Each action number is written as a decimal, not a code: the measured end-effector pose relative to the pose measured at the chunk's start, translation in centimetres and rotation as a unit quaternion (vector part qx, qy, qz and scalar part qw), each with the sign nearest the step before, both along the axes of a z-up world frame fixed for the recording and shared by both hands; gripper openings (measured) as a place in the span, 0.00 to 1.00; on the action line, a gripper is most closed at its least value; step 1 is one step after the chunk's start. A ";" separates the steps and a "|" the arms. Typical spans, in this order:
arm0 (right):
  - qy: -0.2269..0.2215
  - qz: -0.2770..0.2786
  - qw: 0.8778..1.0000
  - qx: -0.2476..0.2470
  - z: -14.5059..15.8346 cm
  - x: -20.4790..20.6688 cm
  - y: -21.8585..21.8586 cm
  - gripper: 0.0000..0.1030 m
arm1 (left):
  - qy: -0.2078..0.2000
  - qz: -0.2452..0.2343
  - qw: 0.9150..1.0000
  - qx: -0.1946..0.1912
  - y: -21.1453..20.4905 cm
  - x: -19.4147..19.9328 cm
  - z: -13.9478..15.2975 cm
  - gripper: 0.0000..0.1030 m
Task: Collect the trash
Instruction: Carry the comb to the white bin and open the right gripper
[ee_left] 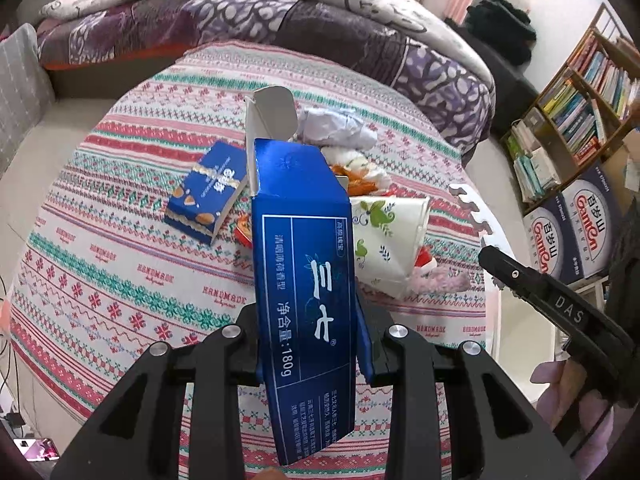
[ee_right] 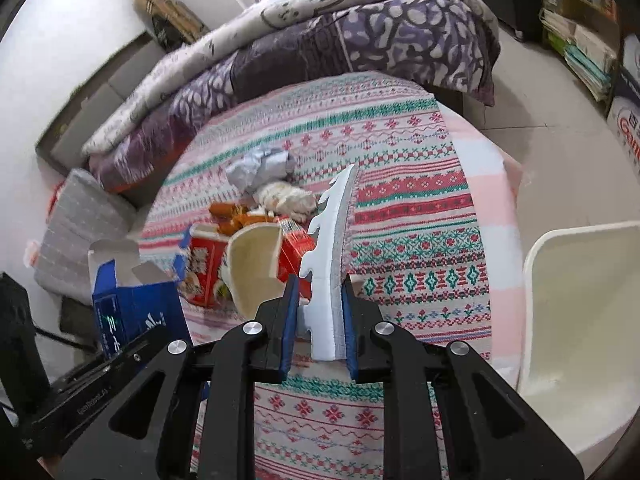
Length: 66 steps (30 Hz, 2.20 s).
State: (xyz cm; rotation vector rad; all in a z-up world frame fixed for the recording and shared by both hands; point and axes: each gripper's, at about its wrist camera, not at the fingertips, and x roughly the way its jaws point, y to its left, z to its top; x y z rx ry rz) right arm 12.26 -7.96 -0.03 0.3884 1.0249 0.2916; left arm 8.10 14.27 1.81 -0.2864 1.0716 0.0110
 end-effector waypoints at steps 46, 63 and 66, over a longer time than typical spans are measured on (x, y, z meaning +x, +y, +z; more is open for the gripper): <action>0.021 -0.246 0.959 -0.139 1.1 -8.1 -20.0 0.84 | -0.057 -0.155 0.986 -0.002 -15.8 0.0 0.2 0.32; -0.043 -0.355 0.925 -0.126 4.4 -11.1 -26.2 0.90 | -0.042 -0.269 0.962 -0.024 -28.2 -1.0 -1.1 0.33; -0.049 -0.370 0.919 -0.128 4.7 -11.6 -26.7 0.90 | -0.039 -0.278 0.958 -0.051 -29.6 -0.9 -1.2 0.60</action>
